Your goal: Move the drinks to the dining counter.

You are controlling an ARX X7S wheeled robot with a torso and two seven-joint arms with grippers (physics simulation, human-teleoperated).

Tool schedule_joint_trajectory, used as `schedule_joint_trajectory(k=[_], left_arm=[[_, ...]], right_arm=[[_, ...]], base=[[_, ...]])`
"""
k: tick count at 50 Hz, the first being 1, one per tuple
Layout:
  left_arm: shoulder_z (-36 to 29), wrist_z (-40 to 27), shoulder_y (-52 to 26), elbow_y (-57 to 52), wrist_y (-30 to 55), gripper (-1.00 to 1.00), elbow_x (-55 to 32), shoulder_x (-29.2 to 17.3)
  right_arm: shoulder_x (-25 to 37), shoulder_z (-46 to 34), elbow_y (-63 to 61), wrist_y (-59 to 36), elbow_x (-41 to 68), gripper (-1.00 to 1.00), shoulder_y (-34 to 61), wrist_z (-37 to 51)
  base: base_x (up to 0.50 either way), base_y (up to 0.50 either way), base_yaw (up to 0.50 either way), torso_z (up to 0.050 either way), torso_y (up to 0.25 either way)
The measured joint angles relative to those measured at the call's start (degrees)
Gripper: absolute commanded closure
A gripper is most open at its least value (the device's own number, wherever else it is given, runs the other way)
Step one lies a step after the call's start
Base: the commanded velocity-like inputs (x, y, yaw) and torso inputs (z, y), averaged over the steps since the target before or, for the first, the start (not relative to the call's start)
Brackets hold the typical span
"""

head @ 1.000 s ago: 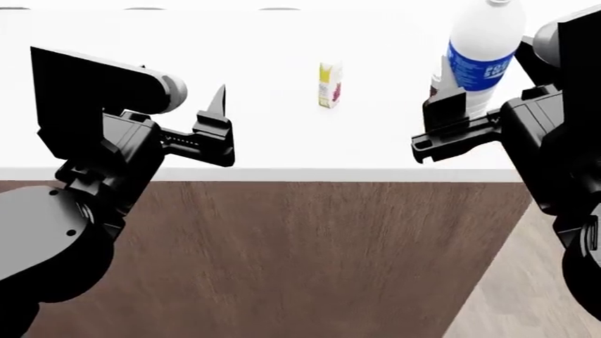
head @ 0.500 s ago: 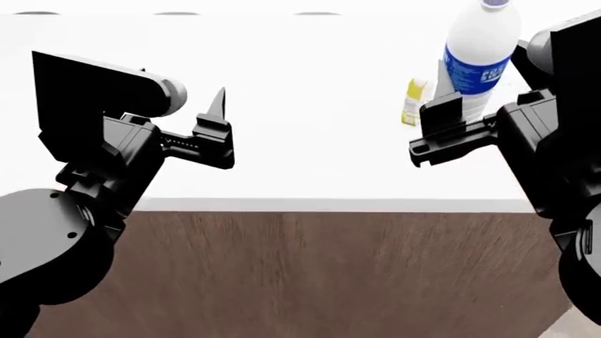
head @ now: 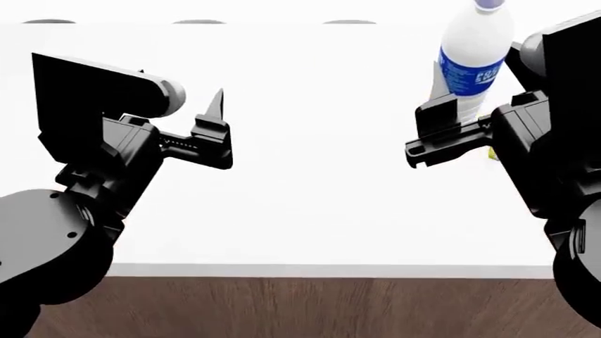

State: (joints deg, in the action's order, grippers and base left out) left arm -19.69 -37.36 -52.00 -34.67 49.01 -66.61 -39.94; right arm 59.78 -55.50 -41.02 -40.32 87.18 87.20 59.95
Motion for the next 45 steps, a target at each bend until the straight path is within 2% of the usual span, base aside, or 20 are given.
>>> schedule_joint_trajectory(k=[20, 45], left_arm=[[-0.1, -0.2, -0.2, 0.0, 0.0, -1.0, -0.4, -0.1], [-0.6, 0.2, 0.1, 0.5, -0.5, -1.0, 0.2, 0.0]], right_arm=[[-0.8, 0.4, -0.1, 1.6, 1.9, 1.0, -1.1, -0.4], [-3.3, -1.3, 6.7, 4.6, -0.3, 1.0, -6.4, -4.5]], base=[[0.0, 0.0, 0.0, 0.0, 0.0], [0.0, 0.0, 0.0, 0.0, 0.0]])
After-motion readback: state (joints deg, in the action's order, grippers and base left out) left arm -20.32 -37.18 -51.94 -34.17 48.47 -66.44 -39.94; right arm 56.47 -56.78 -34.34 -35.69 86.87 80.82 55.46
